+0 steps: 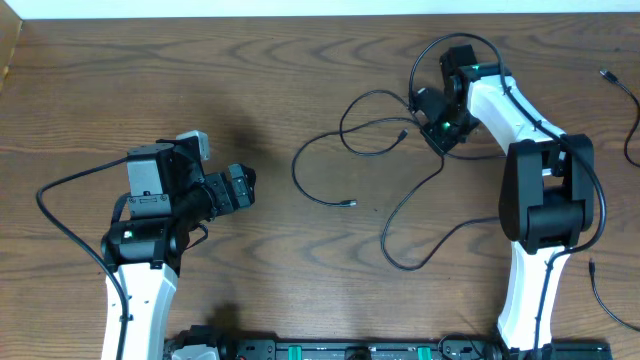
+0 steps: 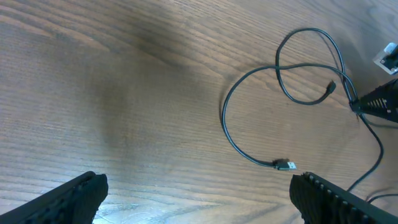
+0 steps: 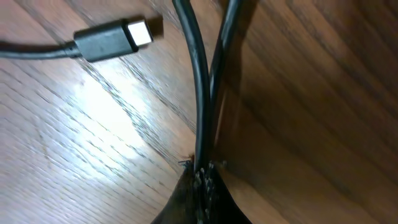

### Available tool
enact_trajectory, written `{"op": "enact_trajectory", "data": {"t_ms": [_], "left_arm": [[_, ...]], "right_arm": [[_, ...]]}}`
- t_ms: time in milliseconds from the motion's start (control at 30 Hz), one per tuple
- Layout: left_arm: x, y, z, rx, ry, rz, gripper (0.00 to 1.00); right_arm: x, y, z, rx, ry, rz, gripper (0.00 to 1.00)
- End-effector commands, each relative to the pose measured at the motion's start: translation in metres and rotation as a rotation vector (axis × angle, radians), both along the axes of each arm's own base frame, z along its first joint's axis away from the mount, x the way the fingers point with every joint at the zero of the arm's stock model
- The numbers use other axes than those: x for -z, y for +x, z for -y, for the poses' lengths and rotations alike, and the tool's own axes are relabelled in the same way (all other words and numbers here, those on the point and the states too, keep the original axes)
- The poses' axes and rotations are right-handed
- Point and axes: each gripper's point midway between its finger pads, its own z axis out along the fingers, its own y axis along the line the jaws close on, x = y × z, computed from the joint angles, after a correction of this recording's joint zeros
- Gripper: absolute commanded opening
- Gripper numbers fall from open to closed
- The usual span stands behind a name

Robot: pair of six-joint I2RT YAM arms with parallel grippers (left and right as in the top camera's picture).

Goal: Untangle cables
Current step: 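Pull the black cable with the right gripper upward and away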

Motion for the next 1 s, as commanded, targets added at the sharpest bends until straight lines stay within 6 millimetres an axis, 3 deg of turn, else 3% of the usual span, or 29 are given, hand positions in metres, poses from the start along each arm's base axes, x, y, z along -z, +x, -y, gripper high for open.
{"op": "enact_trajectory", "data": {"t_ms": [0, 200, 367, 433, 600, 767, 833, 967], "left_arm": [[-0.003, 0.001, 0.000, 0.008, 0.000, 0.007, 0.98], [-0.003, 0.001, 0.000, 0.008, 0.000, 0.007, 0.98], [-0.003, 0.001, 0.000, 0.008, 0.000, 0.007, 0.98], [-0.003, 0.001, 0.000, 0.008, 0.000, 0.007, 0.98], [-0.003, 0.001, 0.000, 0.008, 0.000, 0.007, 0.98], [-0.003, 0.001, 0.000, 0.007, 0.000, 0.007, 0.98], [-0.003, 0.001, 0.000, 0.008, 0.000, 0.007, 0.98], [-0.003, 0.001, 0.000, 0.007, 0.000, 0.007, 0.98]], "right_arm": [[0.034, -0.012, -0.011, 0.051, 0.037, -0.099, 0.01], [-0.045, 0.054, -0.021, 0.106, 0.084, 0.115, 0.01], [-0.131, 0.099, -0.028, 0.136, 0.135, 0.312, 0.01], [-0.177, 0.117, -0.026, 0.156, 0.140, 0.426, 0.01], [-0.256, 0.137, -0.014, 0.182, 0.111, 0.641, 0.01], [-0.319, 0.145, 0.011, 0.245, 0.049, 0.824, 0.01], [-0.330, 0.144, 0.016, 0.255, 0.050, 0.850, 0.01], [-0.335, 0.139, 0.024, 0.270, 0.024, 0.849, 0.01]]}}
